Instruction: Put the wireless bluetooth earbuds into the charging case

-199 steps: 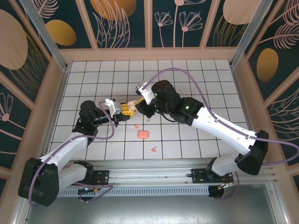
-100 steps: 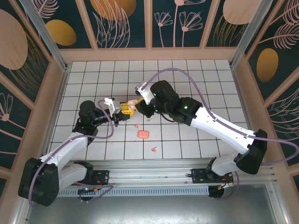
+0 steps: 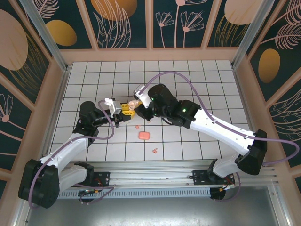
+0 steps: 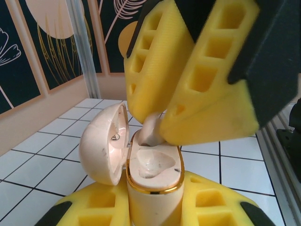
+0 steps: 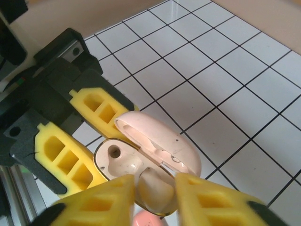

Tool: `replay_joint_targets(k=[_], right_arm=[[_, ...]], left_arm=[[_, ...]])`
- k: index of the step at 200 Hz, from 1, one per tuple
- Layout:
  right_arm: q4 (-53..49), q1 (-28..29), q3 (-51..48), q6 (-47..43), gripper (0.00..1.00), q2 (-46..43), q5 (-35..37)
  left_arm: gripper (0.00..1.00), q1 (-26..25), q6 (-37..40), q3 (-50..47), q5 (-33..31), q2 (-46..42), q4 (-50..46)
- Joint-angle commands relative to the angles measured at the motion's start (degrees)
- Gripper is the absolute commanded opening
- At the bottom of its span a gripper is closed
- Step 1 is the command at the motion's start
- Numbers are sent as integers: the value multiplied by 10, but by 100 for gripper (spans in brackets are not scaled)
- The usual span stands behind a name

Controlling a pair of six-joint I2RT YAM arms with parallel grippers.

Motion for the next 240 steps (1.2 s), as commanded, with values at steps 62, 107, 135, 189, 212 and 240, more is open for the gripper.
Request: replay_joint_targets(k=[62,107,135,189,212,240], right_arm=[[72,-65,-25,121,48,-74,-152],[42,-149,-46,224,48,-66,-227],[-58,-176,-42,270,46,-14,-215],[-128,-187,1,207,46,113,-191],[-112,-192,9,184,46,171,-198],[-81,-204,22,175,46,232,-218]], left_arm=[[16,-1,3,-6,-39,7,27],[16,-1,-5,-32,-83,6,23],[16,-1,-10,-42,-96,4,20],[16,-1,-23,-45,-96,11,31],[17,-1,-24,-47,-100,10,34],[17,-1,-22,-45,-99,16,34]])
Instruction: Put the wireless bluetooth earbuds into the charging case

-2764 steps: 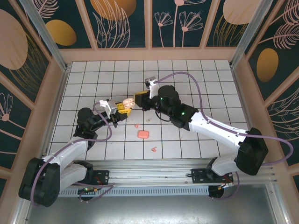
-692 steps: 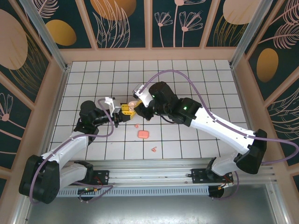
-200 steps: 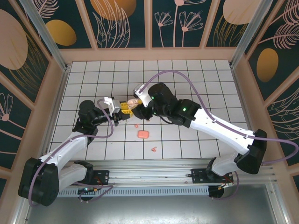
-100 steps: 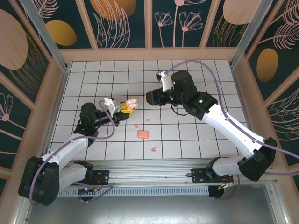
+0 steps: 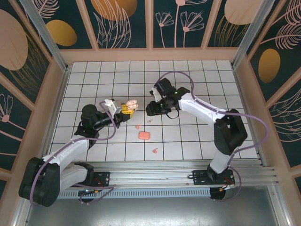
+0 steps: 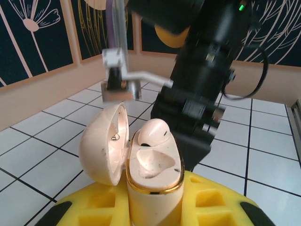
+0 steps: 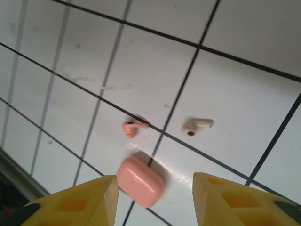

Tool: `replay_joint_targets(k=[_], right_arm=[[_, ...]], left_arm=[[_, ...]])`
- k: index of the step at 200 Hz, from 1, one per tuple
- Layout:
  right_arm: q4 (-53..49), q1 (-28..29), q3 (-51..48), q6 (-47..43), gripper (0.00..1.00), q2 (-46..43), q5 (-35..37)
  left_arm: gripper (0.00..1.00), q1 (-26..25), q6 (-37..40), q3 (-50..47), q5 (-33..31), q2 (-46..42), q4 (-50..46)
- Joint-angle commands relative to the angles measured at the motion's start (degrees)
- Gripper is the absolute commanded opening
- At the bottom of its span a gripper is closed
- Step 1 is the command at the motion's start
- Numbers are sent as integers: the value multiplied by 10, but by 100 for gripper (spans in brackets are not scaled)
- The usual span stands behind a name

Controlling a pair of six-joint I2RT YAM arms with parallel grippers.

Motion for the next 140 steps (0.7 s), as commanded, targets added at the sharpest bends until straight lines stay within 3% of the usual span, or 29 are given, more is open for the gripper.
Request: replay_joint_targets(k=[1,70,140], right_arm=[[13,-11,32,-25,46,40,-20],[48,-23,62,-46,45,147,-72],[64,-23,52,-53,43,186,-77]], left_arm=[[17,0,-7,-3,-3,6,24],[17,-1,-8,1,-8,17,21],[16,-1,-7,3,-9,19,20]])
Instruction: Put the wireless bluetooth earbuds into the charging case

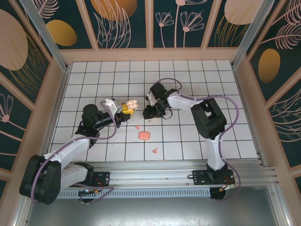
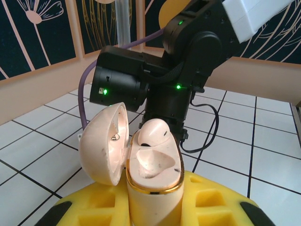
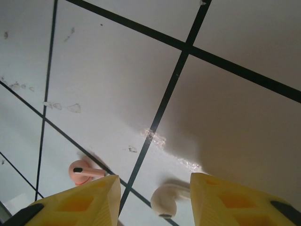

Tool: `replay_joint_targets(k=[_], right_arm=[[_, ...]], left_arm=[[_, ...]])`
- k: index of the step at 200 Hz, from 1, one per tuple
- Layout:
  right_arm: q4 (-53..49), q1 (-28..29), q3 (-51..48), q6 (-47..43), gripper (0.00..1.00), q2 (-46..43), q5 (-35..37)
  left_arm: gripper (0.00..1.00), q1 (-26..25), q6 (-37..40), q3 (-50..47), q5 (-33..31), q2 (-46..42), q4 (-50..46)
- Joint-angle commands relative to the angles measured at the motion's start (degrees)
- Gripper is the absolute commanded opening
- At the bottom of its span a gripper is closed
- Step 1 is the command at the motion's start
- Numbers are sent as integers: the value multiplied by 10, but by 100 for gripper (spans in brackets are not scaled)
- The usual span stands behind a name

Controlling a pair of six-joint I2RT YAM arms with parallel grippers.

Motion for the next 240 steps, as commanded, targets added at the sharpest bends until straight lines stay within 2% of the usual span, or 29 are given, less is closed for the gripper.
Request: replay_joint_targets(k=[1,96,152,204,240], right_arm=[[7,-3,8,-18,43,11,-3],[-57,11,-27,-39,40,-27,10],[-63,25,-23,-20,39,-55,-23],[-109,30,34,-2,40,-55,83],[-139,46,72,-33,39,-16,116]], left_arm=[[16,0,-7,3,-1,5,17],[16,-1,-6,4,3,1,13],[16,-1,-7,4,3,-5,12],[16,0,-8,4,3,-9,11],[16,0,-7,4,1,-10,9]])
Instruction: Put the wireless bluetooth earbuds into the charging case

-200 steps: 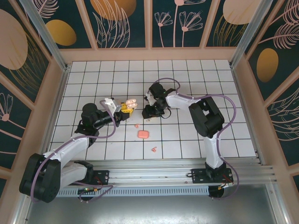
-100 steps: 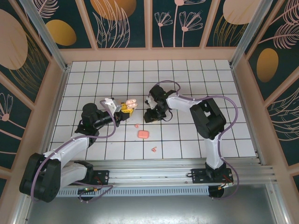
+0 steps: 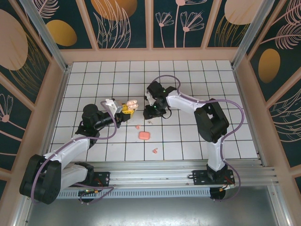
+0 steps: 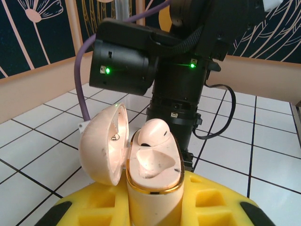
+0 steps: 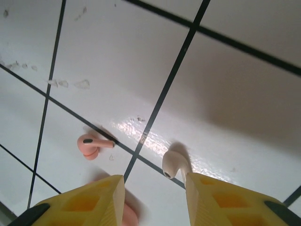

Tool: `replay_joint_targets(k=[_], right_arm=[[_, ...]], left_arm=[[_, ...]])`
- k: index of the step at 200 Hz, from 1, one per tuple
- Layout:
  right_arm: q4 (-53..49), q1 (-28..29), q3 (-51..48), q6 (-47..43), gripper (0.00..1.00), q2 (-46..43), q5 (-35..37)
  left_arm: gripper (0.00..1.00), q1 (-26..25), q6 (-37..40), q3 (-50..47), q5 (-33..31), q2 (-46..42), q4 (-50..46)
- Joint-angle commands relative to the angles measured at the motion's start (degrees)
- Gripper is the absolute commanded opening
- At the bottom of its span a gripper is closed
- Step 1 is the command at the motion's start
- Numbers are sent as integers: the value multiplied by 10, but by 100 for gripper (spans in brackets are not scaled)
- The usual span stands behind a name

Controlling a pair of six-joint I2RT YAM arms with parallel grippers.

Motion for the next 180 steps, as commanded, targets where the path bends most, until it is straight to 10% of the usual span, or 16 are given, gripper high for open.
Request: replay_joint_targets(k=[1,180], right_arm=[[-46,16,37,-21,39,23,43],[-124,62,120,-69,31,119,138]], left_arm=[[16,0,-7,4,1,-12,10],[16,-1,-15,9,12,-8,11]])
